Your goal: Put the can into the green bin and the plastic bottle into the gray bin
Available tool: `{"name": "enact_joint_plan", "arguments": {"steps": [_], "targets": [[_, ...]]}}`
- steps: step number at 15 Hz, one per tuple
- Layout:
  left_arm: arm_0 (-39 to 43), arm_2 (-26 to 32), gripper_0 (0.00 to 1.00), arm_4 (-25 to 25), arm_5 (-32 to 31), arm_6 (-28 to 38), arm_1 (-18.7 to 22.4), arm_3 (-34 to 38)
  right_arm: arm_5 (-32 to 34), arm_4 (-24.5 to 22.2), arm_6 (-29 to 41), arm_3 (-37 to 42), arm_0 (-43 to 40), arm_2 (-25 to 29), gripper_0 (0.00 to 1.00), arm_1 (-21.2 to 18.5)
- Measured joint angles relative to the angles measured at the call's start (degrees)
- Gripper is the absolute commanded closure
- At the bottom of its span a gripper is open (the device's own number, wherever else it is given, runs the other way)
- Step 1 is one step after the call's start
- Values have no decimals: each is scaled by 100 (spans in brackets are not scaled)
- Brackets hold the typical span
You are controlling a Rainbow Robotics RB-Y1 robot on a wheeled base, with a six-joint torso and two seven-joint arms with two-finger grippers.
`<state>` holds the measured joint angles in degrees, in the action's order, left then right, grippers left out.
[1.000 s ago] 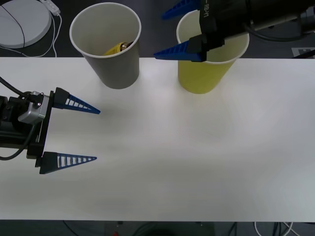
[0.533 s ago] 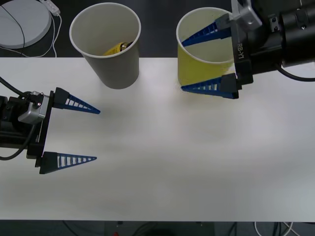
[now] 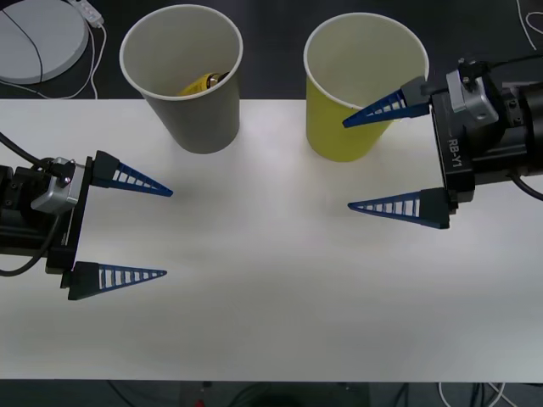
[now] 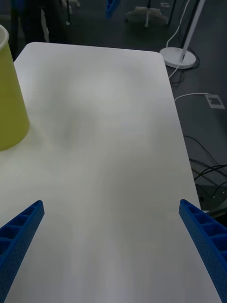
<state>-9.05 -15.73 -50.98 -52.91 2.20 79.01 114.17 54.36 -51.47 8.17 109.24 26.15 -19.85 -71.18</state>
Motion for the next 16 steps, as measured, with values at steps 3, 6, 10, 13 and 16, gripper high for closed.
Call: {"name": "enact_joint_plan", "arguments": {"steps": [3,6,10,13,16], "targets": [[0,0,0,0,0,0,0,0,64,327,-525,-6,-374,78,0,-160],[0,0,0,0,0,0,0,0,79,567,-1046,-6,-825,214,0,-252],[0,0,0,0,0,0,0,0,122,677,-1419,46,-1339,447,0,-304],[0,0,0,0,0,-1,0,0,121,691,-1500,155,-1712,714,0,-336],[0,0,0,0,0,-1,0,0,121,691,-1491,301,-2075,966,0,-405]]}}
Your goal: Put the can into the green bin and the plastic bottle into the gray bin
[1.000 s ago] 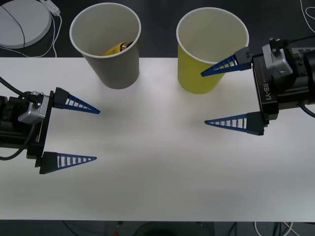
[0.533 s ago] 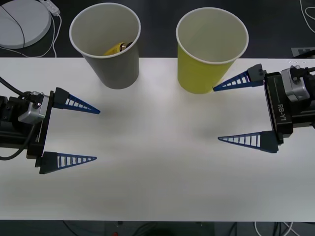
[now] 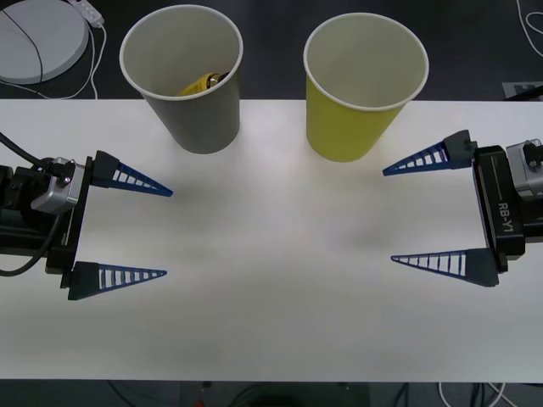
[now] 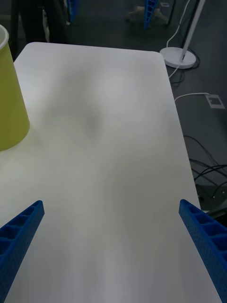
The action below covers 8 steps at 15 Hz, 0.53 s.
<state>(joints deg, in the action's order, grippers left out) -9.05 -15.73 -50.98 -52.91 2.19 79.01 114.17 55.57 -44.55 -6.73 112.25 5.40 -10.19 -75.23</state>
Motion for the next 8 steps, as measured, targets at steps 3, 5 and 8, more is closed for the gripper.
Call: {"name": "enact_joint_plan", "arguments": {"steps": [3,5,8], "targets": [[0,0,0,0,0,0,0,0,-1,11,-14,57,-231,159,0,-38],[0,0,0,0,0,0,0,0,-1,16,-20,99,-341,236,0,-79],[0,0,0,0,0,0,0,0,-2,33,-56,136,-513,357,0,-133]]}}
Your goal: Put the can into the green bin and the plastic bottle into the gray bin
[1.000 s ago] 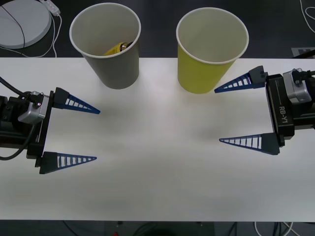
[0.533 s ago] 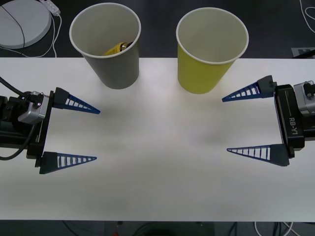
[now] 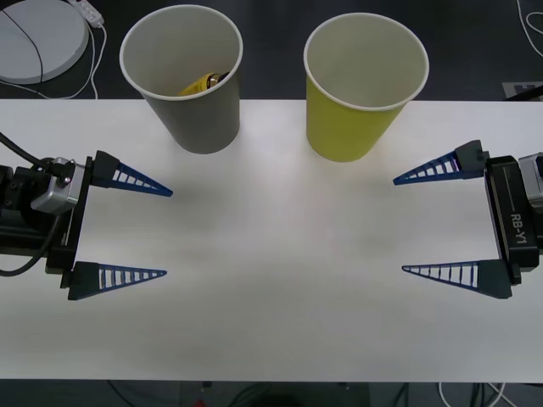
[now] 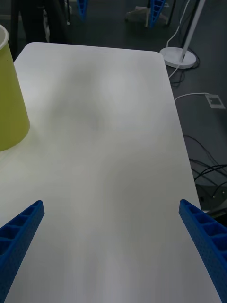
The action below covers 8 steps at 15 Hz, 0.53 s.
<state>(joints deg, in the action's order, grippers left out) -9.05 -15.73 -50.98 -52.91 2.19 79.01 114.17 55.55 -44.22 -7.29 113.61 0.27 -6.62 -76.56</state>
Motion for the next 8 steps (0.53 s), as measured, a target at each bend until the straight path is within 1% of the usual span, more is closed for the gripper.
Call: {"name": "enact_joint_plan", "arguments": {"steps": [3,6,8], "targets": [[0,0,0,0,0,0,0,0,0,0,-18,70,-270,203,0,-73],[0,0,0,0,0,0,0,0,0,2,-41,192,-674,569,0,-135],[0,0,0,0,0,0,0,0,0,2,-42,221,-787,675,0,-147]]}}
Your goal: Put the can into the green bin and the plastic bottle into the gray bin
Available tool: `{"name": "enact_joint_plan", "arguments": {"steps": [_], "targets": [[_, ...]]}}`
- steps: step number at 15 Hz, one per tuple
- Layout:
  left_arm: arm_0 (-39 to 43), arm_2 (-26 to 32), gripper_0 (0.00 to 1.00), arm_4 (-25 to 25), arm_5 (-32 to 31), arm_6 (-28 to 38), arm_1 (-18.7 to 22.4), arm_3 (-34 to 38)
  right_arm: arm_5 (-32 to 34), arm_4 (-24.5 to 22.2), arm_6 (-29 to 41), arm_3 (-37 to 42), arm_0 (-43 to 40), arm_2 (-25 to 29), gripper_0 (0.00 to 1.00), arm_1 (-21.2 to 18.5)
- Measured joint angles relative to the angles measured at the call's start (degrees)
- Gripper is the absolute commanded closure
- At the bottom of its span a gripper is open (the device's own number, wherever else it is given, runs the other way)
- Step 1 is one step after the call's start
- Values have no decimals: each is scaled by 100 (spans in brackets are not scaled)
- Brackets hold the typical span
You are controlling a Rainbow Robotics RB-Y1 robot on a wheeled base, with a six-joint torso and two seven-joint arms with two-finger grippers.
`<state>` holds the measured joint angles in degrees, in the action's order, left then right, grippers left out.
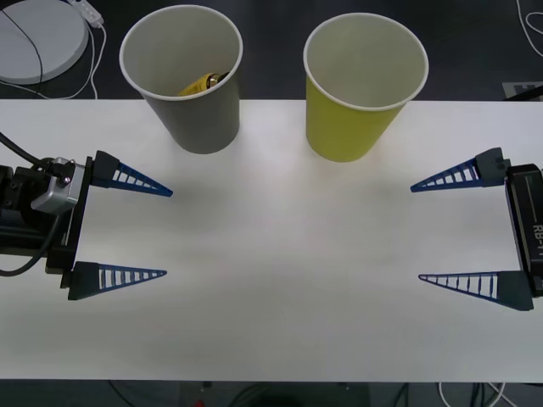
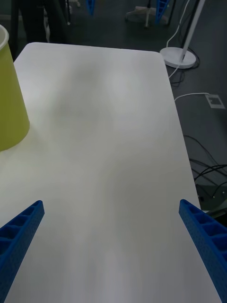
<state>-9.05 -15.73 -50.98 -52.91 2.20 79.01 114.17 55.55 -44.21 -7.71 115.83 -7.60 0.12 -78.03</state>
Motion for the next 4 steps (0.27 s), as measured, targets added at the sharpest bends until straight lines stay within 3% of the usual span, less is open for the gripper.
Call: {"name": "enact_joint_plan", "arguments": {"steps": [4], "targets": [[0,0,0,0,0,0,0,0,0,0,20,2,-5,14,0,14]]}}
